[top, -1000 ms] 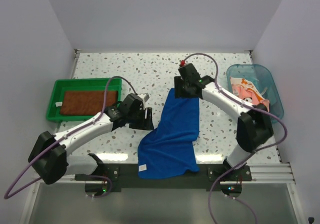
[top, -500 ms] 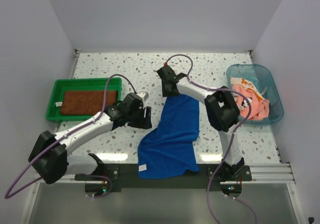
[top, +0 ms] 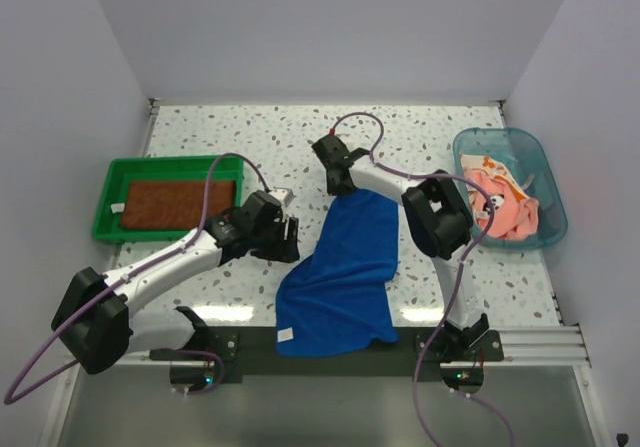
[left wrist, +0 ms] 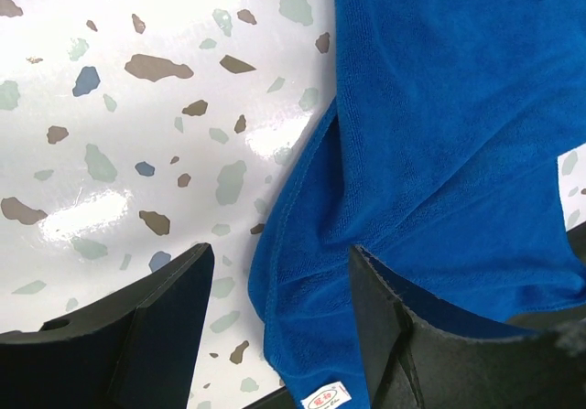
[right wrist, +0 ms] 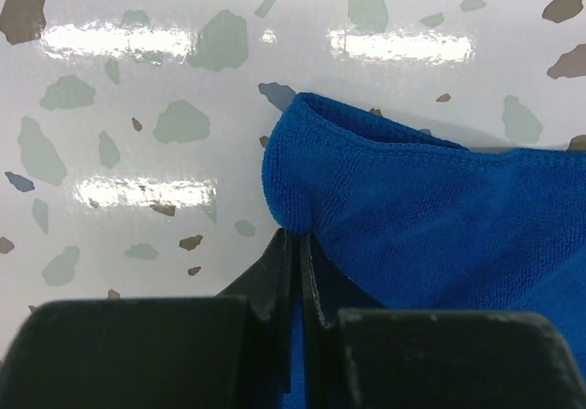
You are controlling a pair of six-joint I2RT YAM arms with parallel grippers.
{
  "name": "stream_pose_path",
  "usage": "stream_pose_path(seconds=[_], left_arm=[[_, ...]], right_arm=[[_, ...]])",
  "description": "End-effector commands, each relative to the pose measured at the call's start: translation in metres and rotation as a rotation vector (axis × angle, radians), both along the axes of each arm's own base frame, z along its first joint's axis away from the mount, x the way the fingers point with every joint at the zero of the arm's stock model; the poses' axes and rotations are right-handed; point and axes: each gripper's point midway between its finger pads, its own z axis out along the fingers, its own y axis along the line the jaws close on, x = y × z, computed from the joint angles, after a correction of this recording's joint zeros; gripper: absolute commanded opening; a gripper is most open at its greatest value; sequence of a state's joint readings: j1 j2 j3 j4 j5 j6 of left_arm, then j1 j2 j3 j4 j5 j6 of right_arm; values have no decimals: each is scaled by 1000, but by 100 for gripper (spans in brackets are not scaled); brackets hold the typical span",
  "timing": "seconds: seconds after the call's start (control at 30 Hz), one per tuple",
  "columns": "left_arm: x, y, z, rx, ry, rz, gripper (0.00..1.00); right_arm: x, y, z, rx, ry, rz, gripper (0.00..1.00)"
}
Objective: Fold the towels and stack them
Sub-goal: Flatten out the crumpled towel
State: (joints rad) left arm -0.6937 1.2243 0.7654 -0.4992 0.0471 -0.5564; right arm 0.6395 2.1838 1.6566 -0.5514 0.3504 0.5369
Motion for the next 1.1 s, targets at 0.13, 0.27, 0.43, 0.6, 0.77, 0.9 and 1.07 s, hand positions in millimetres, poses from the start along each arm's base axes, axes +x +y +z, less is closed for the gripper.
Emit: stream_pose_path(seconds=[0.13,0.27,0.43,0.6,0.77,0.9,1.07], left_arm=[[13,-1,15,-6,-71,0,65],[20,-6,20,-8,-89,-5,65],[28,-18,21,-34,-91,-26,65],[33,-38,22,-82,-82,-78,65],[42,-66,35,-166,-122,-159,66],[52,-97,46,-238,-172,-257,67],[60,-147,66,-266,-249,-424,68]], right_arm=[[-4,-8,87,113,-159,-6,0],[-41,-46,99,207,-181,-65,0],[-84,-94,85,312,-198,-168,4],[-145,-135,38,312,-137,-296,10],[-182,-172,21,308,-164,-449,29],[-195,-194,30,253,-192,-473,40],[-193,-199,48,181,-195,-396,49]])
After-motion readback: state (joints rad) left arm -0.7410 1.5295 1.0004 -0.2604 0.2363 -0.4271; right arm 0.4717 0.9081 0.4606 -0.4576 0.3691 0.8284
